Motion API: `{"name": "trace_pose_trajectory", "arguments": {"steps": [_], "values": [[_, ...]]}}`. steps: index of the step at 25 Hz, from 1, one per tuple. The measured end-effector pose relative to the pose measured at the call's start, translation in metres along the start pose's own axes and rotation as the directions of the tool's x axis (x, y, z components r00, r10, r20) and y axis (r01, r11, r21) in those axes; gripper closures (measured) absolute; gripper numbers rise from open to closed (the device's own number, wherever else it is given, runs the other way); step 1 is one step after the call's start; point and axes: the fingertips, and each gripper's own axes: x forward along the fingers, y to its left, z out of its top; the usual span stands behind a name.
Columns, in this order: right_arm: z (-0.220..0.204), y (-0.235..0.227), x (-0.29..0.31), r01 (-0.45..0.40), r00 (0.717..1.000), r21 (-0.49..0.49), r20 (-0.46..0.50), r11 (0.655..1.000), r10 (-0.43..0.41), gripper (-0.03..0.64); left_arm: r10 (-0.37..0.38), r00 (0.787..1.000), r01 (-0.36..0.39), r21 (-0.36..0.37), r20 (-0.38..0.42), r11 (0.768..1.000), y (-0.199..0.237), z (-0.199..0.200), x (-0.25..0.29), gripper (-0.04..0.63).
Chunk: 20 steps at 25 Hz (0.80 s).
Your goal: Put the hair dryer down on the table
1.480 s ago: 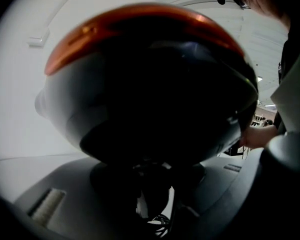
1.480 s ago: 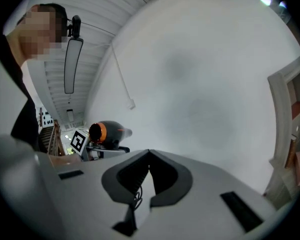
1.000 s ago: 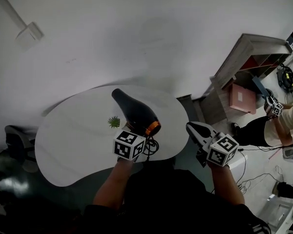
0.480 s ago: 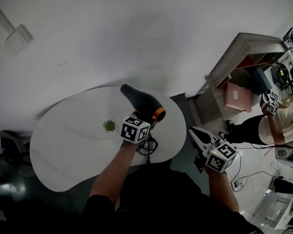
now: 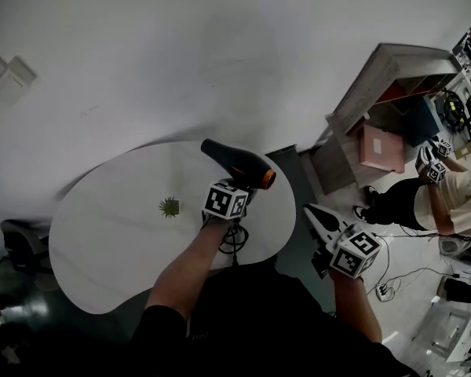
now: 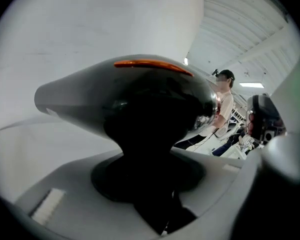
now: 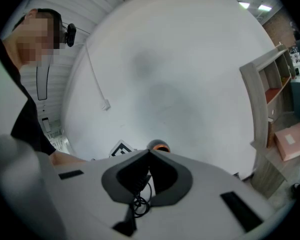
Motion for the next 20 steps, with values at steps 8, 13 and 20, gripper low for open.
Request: {"name": "trace_pose_trajectory", "arguments": {"steps": [8,13,20], "values": [[-0.006,-0.012,-0.010,0.033,0.999,0.035,0.004,0.999,-0.033,0.604,0.045,0.993,-0.045,0.000,-0.109,0.999,0.018,-0.017,0.027,0.431],[-0.009,-0.016,-0.013,0.047,0.999,0.046,0.000,0.998,-0.047,0.604,0.061,0.978,-0.065,-0.014,-0.197,0.998,0.031,-0.030,0.040,0.430],[-0.009,-0.017,-0.008,0.043,0.999,0.047,-0.009,0.998,-0.043,0.604,0.082,0.963,-0.092,-0.026,-0.257,0.995,0.046,-0.046,0.048,0.426]]}}
